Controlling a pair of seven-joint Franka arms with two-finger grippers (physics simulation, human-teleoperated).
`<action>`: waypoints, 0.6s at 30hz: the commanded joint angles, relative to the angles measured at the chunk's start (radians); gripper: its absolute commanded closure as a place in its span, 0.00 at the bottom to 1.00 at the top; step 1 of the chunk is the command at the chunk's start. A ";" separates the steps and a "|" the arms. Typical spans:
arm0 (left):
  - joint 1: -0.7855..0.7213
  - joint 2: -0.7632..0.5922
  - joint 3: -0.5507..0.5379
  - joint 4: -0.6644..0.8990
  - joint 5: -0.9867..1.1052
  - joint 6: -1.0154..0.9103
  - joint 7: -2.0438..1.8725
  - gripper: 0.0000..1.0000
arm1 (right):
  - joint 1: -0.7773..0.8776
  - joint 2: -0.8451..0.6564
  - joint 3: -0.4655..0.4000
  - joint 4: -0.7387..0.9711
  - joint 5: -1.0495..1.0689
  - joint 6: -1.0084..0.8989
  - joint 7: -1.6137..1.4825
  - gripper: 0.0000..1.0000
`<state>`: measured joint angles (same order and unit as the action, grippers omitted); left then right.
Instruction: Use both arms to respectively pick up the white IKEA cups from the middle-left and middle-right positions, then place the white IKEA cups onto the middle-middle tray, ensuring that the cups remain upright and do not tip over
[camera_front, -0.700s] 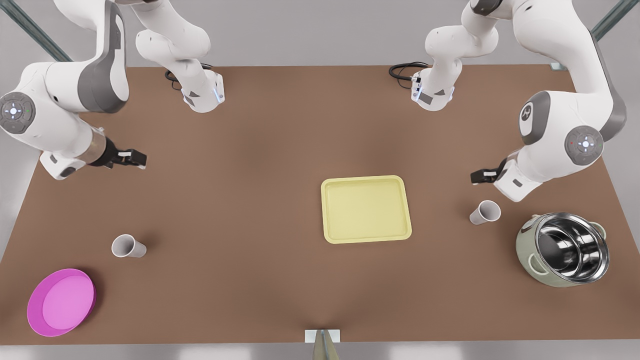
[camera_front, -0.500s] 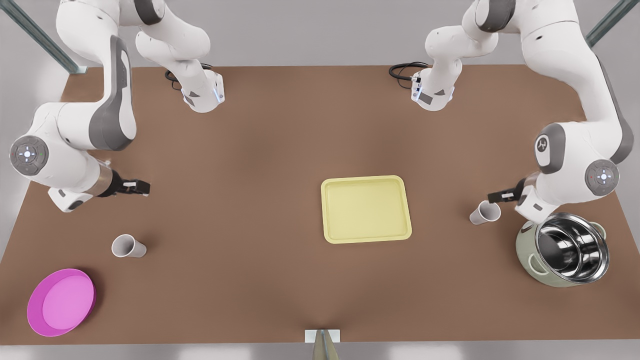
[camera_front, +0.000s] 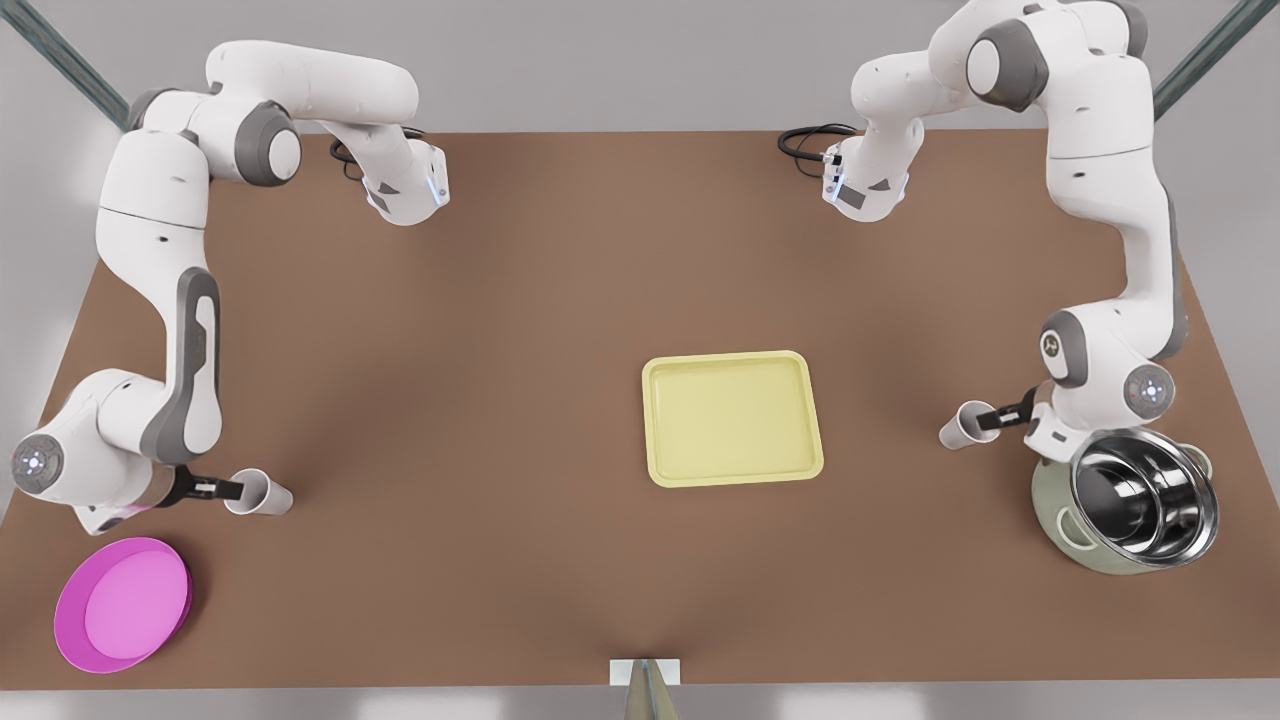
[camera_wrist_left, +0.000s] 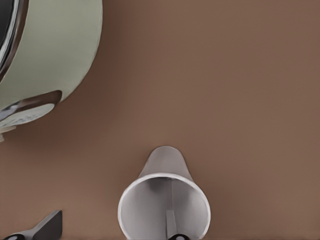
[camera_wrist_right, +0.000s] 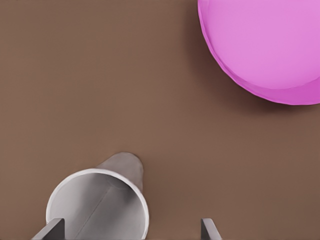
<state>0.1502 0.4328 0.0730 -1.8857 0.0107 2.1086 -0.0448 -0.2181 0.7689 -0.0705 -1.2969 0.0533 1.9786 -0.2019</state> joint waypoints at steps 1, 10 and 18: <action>0.002 -0.008 0.001 -0.036 0.002 0.102 0.059 0.00 | -0.007 0.015 0.000 -0.002 0.022 0.075 -0.165 0.00; 0.014 0.026 -0.001 -0.093 -0.034 0.274 0.083 0.25 | -0.018 0.056 0.000 -0.047 0.007 0.075 -0.177 0.00; 0.008 0.011 -0.030 -0.085 -0.209 0.241 0.083 0.79 | 0.023 0.056 0.006 -0.048 -0.012 0.068 -0.208 0.79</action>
<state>0.1584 0.4487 0.0444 -1.9715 -0.1523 2.3419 0.0043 -0.2005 0.8261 -0.0650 -1.3451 0.0681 2.0420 -0.3321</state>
